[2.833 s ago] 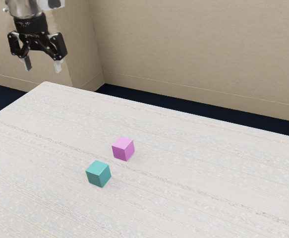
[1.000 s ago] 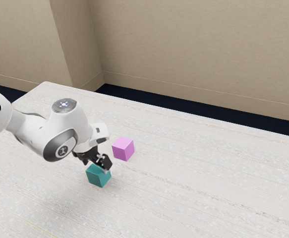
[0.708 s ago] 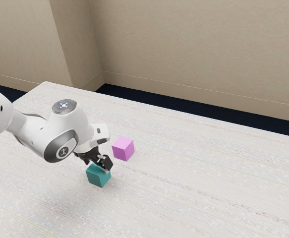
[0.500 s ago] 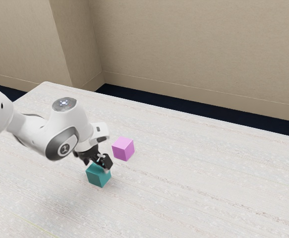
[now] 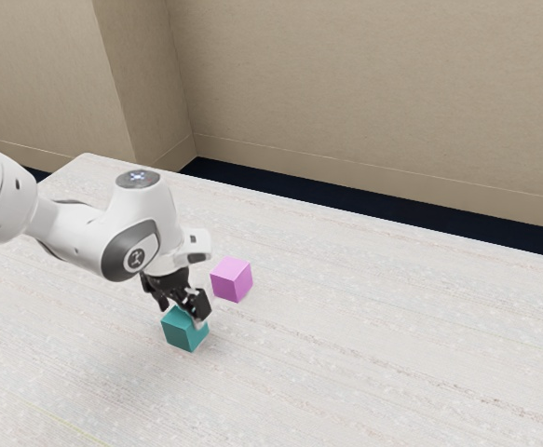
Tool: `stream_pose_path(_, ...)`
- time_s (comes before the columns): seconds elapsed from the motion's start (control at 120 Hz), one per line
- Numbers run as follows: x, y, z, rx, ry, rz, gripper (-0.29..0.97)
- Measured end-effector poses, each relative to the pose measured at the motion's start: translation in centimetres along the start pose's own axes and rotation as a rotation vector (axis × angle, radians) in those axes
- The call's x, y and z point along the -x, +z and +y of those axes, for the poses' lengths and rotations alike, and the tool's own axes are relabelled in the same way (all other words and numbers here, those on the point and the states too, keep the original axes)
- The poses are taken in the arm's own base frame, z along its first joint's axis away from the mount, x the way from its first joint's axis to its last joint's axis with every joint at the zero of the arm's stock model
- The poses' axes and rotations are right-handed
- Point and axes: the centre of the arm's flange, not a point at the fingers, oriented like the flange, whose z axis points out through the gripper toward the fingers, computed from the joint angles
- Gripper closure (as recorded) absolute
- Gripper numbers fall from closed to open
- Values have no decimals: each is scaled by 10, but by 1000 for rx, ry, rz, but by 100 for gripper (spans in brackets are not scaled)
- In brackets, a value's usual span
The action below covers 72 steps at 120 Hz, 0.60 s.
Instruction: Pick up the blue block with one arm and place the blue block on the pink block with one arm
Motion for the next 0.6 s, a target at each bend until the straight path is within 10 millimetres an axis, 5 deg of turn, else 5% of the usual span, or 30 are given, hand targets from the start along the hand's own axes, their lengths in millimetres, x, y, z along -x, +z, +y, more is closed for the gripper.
stream_pose_path(0.6,-4,11,3,20,90,-39,0)
